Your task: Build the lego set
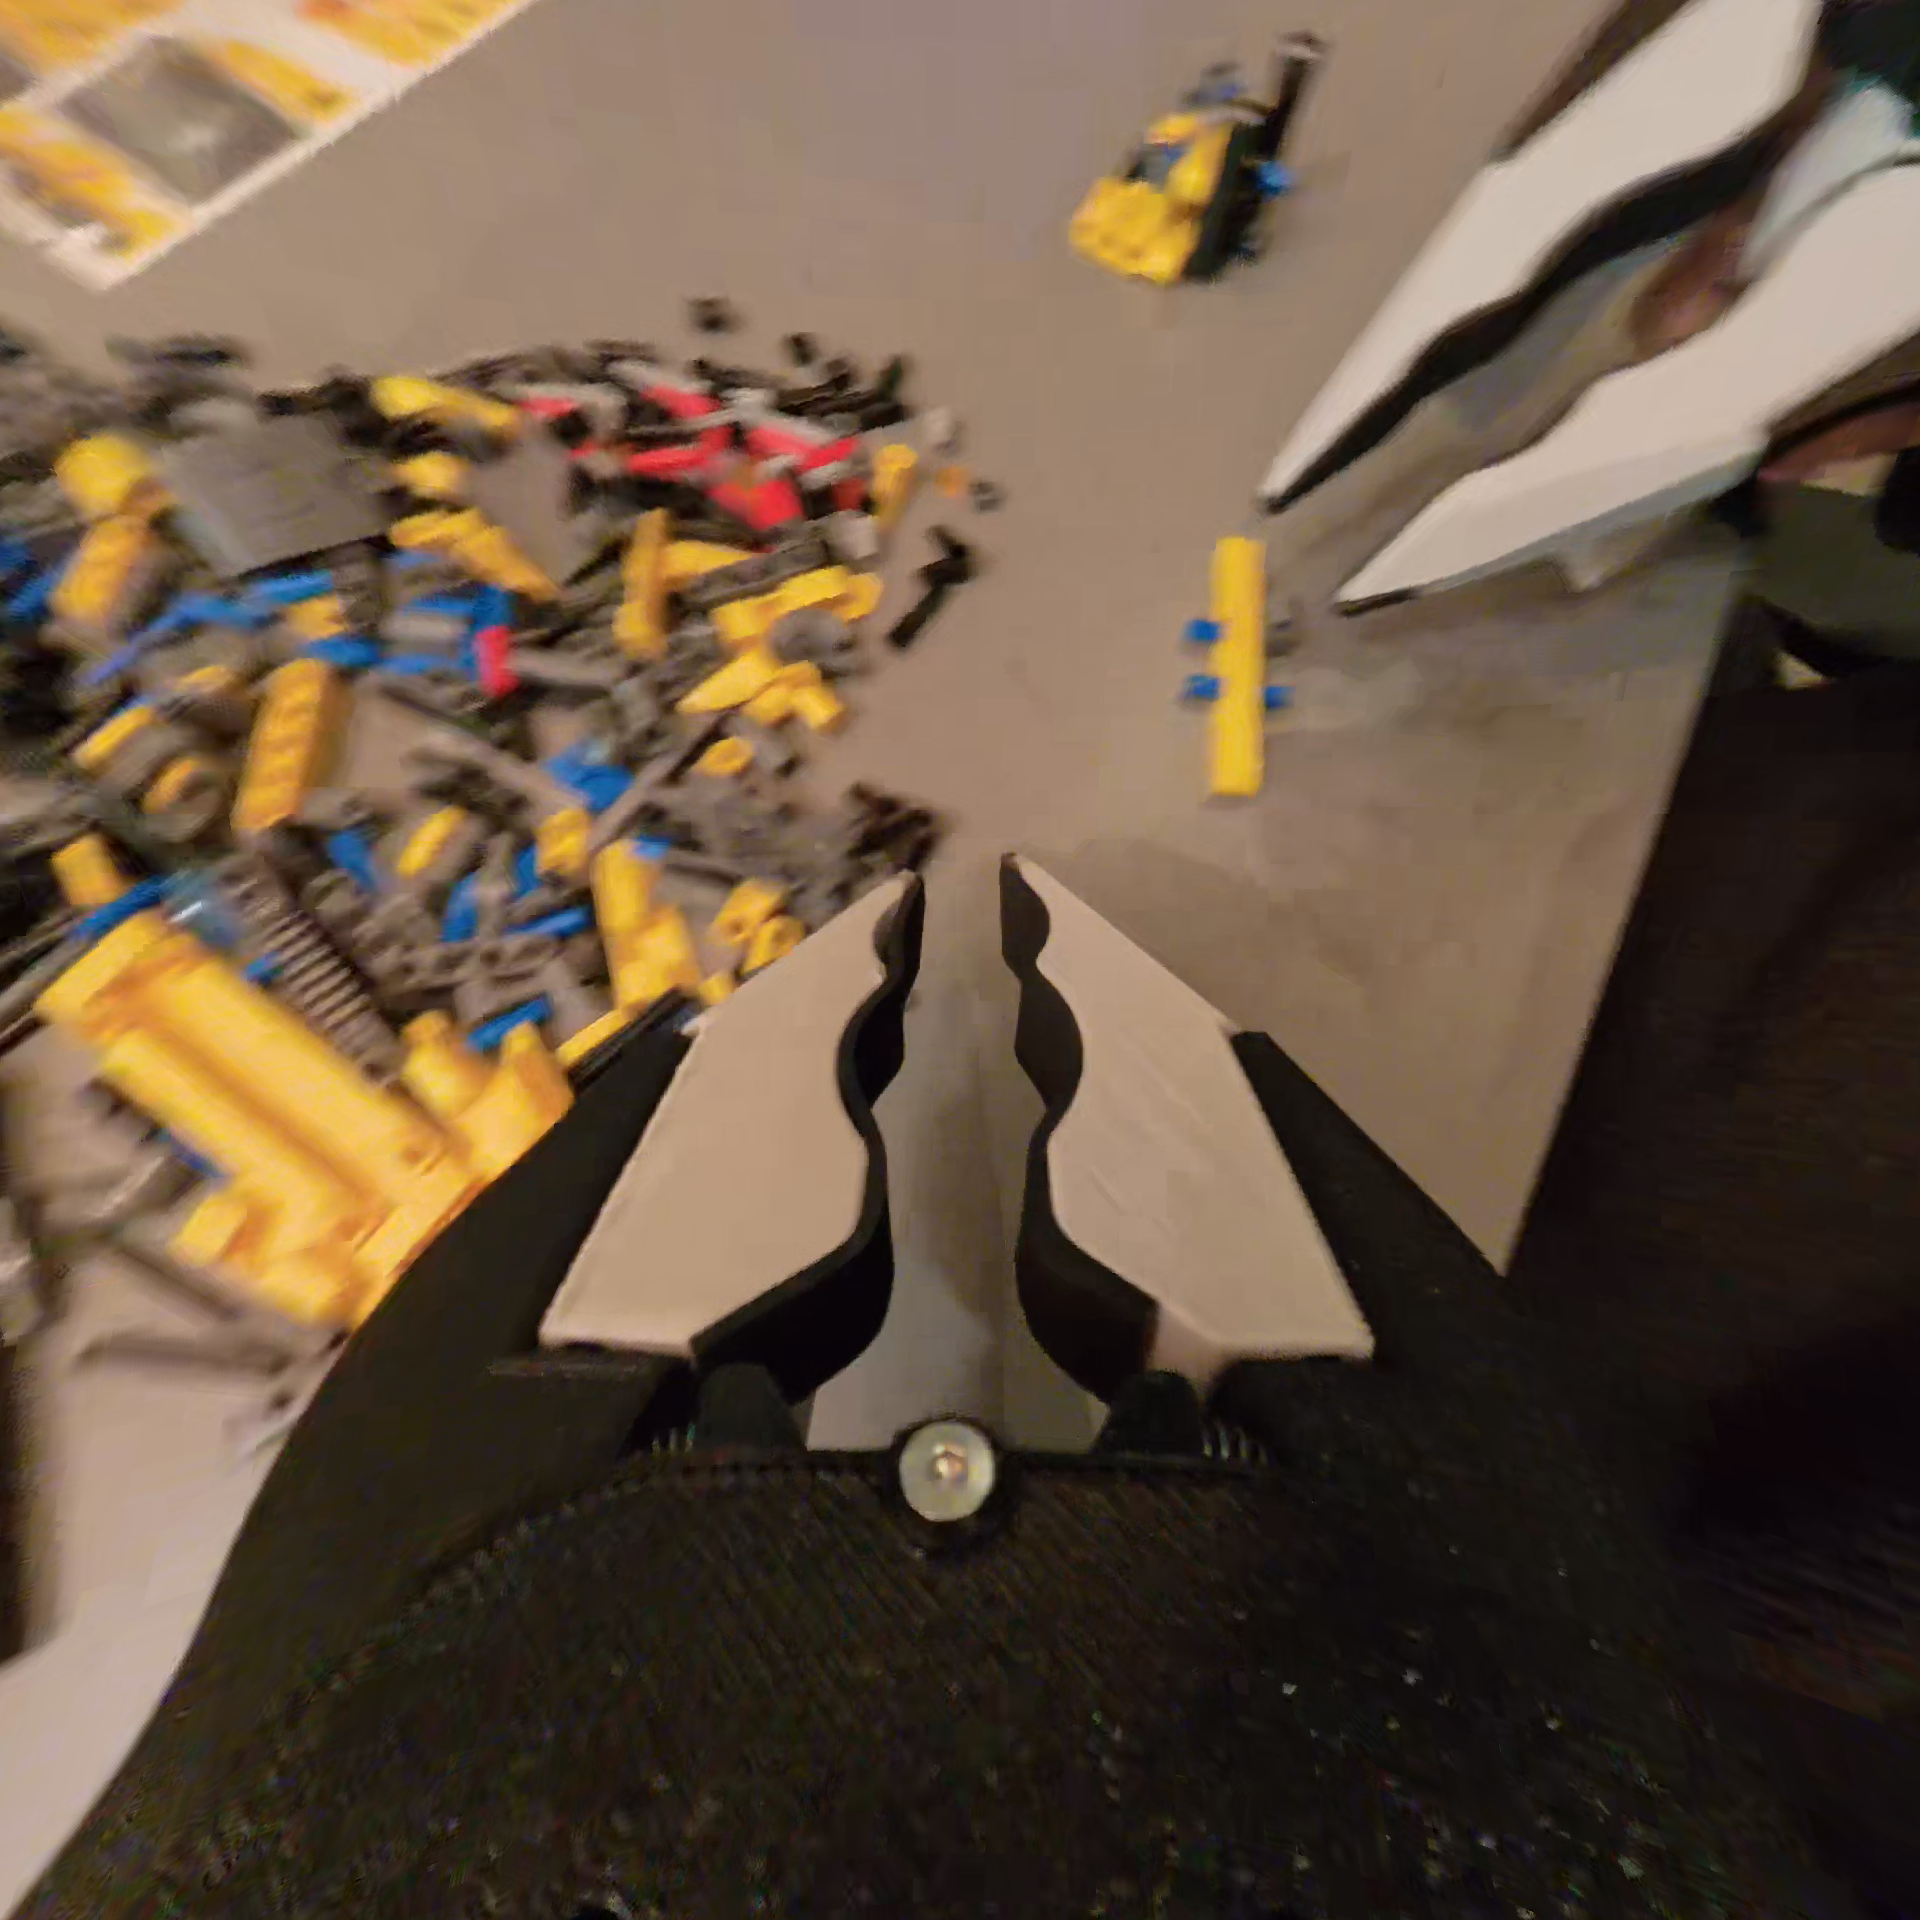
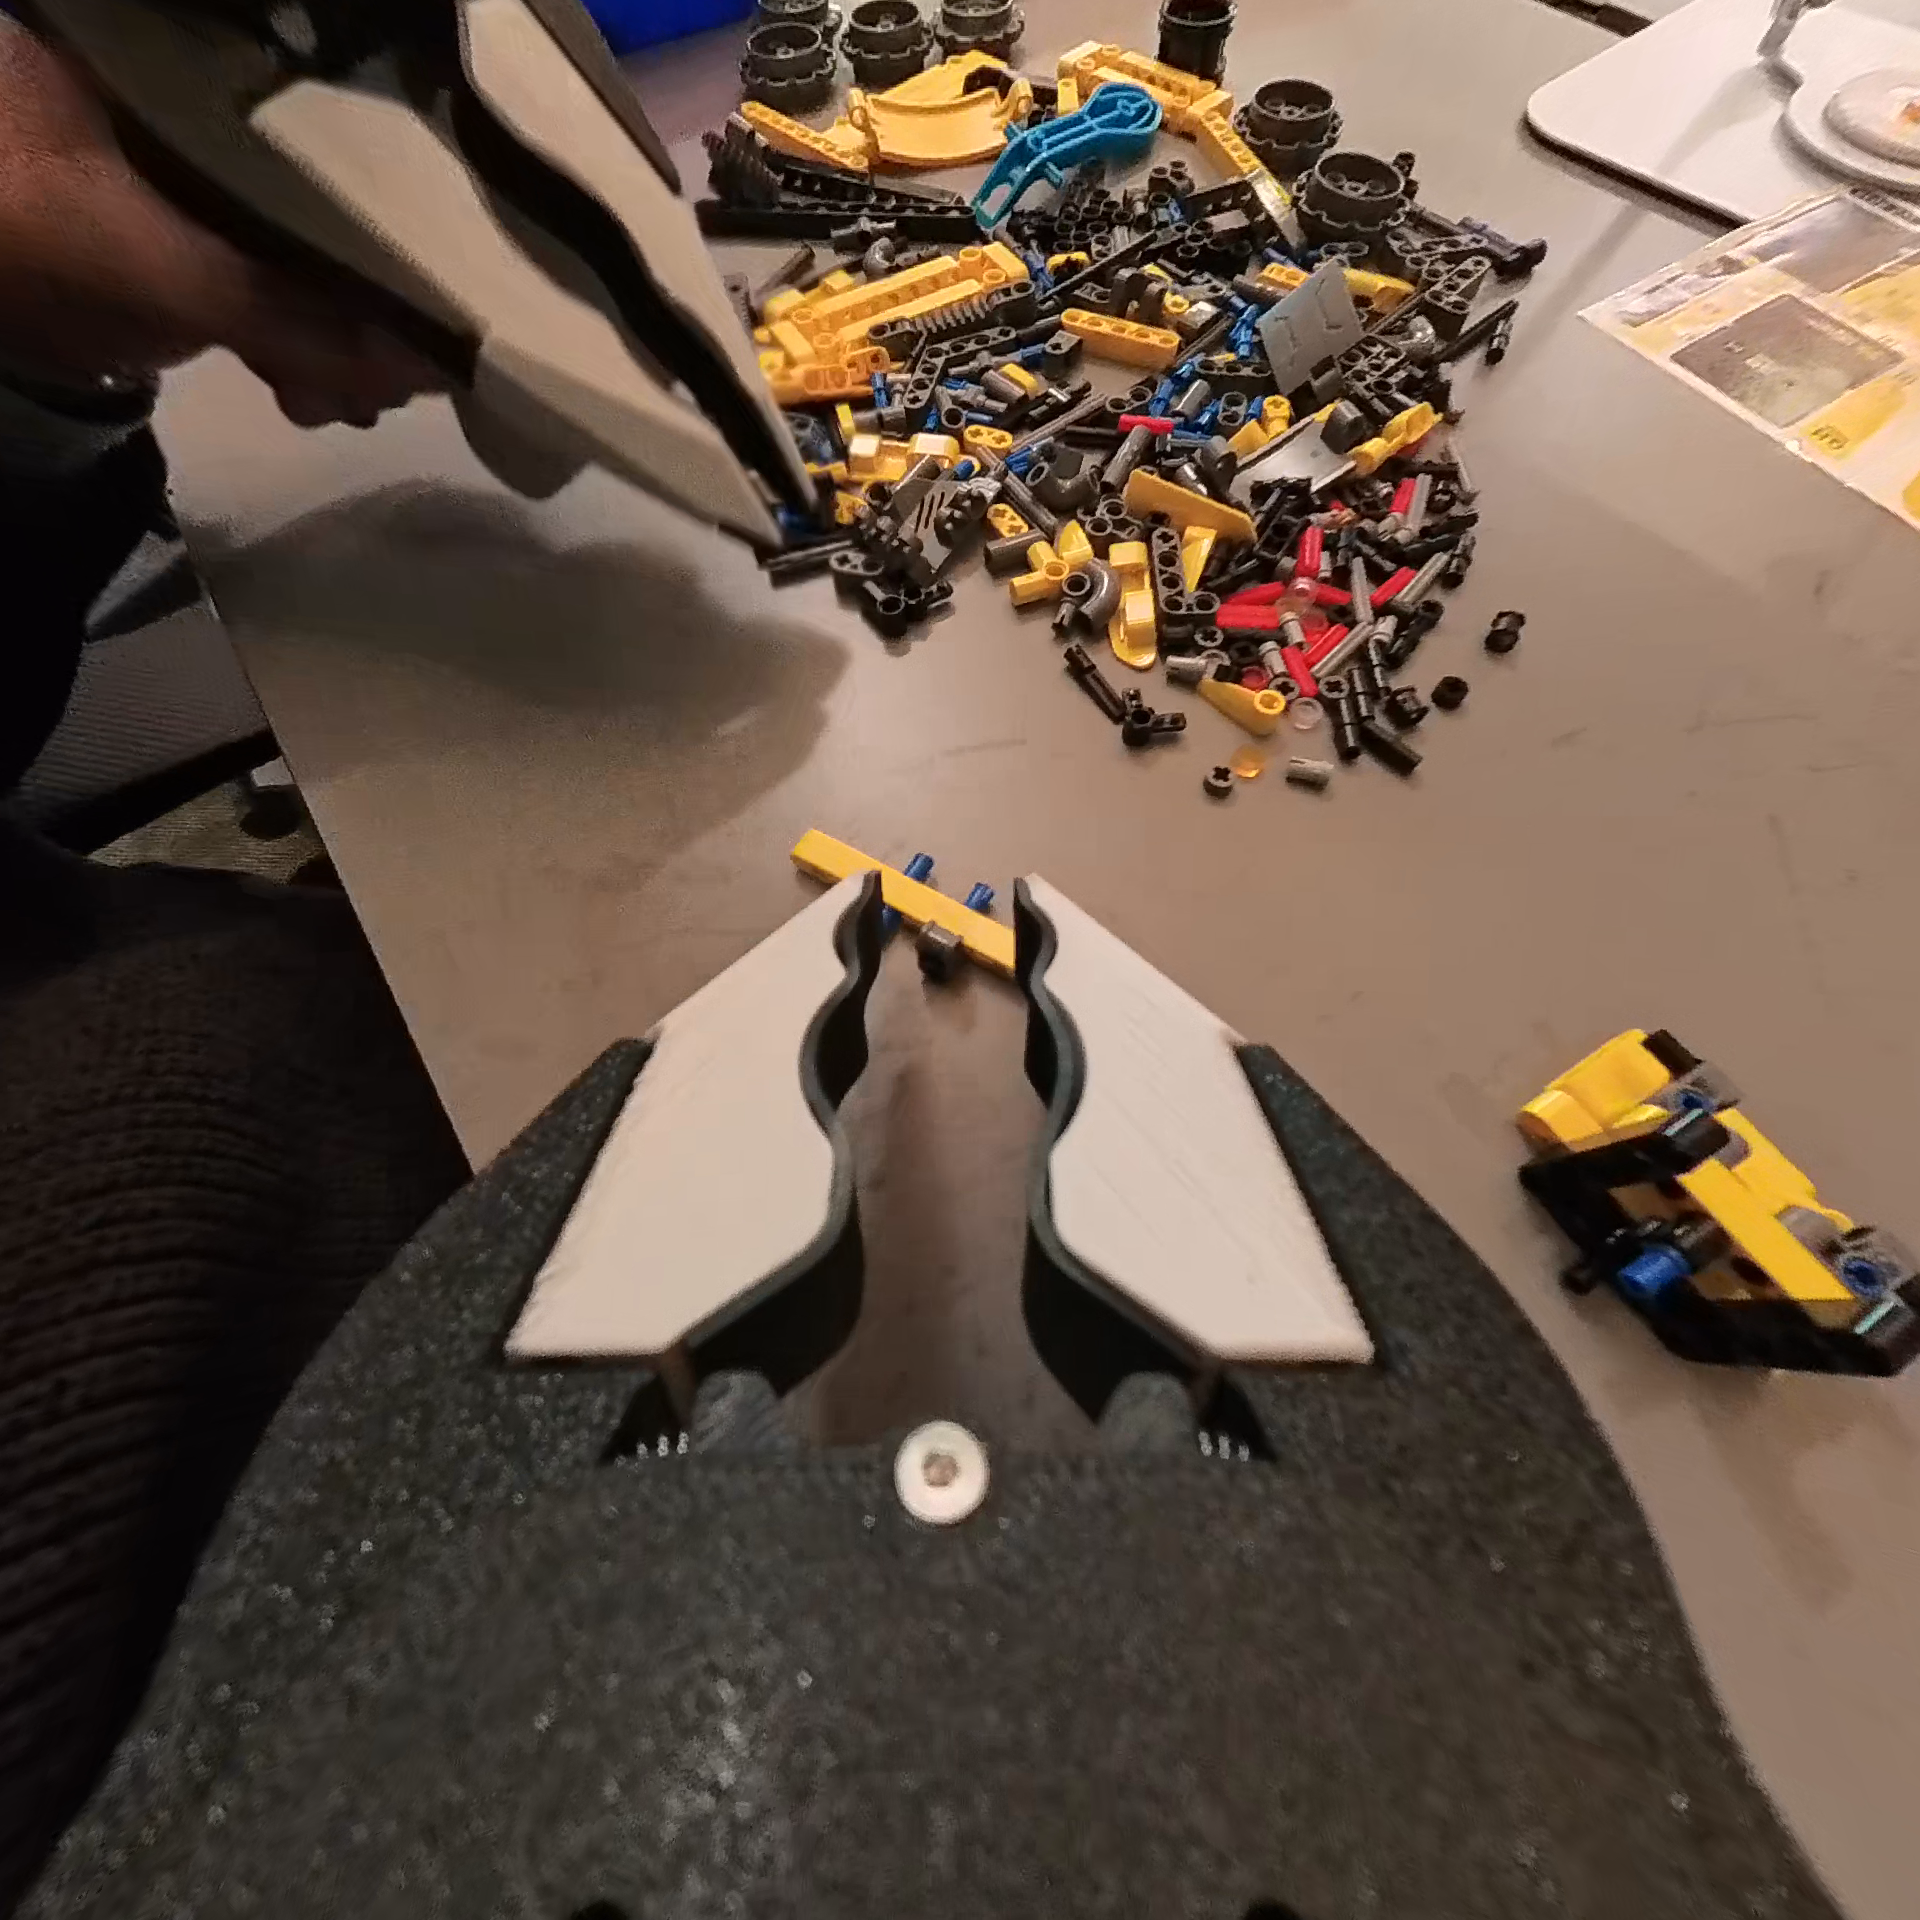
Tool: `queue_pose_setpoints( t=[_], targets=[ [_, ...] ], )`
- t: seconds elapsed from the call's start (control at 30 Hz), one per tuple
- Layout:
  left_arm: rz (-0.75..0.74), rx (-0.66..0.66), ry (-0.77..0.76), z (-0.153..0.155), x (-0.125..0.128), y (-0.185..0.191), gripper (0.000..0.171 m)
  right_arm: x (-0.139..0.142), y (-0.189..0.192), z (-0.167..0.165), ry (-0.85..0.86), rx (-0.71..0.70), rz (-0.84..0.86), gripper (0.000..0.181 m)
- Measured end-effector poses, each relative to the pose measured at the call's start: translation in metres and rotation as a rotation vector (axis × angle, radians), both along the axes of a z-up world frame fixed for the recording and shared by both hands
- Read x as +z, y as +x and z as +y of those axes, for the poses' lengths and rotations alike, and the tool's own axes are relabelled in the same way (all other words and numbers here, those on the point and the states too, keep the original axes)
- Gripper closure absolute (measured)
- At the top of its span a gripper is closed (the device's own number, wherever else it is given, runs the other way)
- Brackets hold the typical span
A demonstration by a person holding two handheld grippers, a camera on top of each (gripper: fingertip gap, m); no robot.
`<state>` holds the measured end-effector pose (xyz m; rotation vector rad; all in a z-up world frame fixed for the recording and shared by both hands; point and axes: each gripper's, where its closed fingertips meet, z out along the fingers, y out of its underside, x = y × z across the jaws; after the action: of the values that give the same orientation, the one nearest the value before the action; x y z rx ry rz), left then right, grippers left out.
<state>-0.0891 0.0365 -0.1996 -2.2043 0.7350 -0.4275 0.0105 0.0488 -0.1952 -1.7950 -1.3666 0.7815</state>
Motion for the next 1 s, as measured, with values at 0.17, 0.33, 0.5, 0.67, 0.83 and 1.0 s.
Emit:
queue_pose_setpoints(
  t=[0.17,0.33,0.5,0.67,0.83,1.0],
  targets=[
    [0.024,0.228,0.038,0.018,-0.003,-0.053,0.171,-0.002,-0.002,0.002,0.015,-0.01,-0.014,0.157],
    [0.093,0.395,0.084,0.03,0.001,-0.087,0.171,-0.002,-0.003,0.003,0.024,-0.009,-0.021,0.157],
    [0.071,0.504,0.072,0.026,0.002,-0.116,0.171,0.0,-0.003,0.003,0.013,-0.013,0.0,0.158],
    [0.081,0.541,0.071,0.02,0.002,-0.13,0.171,0.007,-0.002,0.004,0.0,-0.01,0.047,0.162],
    [0.067,0.538,0.068,0.02,0.001,-0.129,0.169,0.006,-0.002,0.005,-0.011,-0.012,0.044,0.161],
    [0.063,0.538,0.067,0.02,0.0,-0.128,0.165,0.006,-0.002,0.005,-0.017,-0.011,0.042,0.162]
  ],
)
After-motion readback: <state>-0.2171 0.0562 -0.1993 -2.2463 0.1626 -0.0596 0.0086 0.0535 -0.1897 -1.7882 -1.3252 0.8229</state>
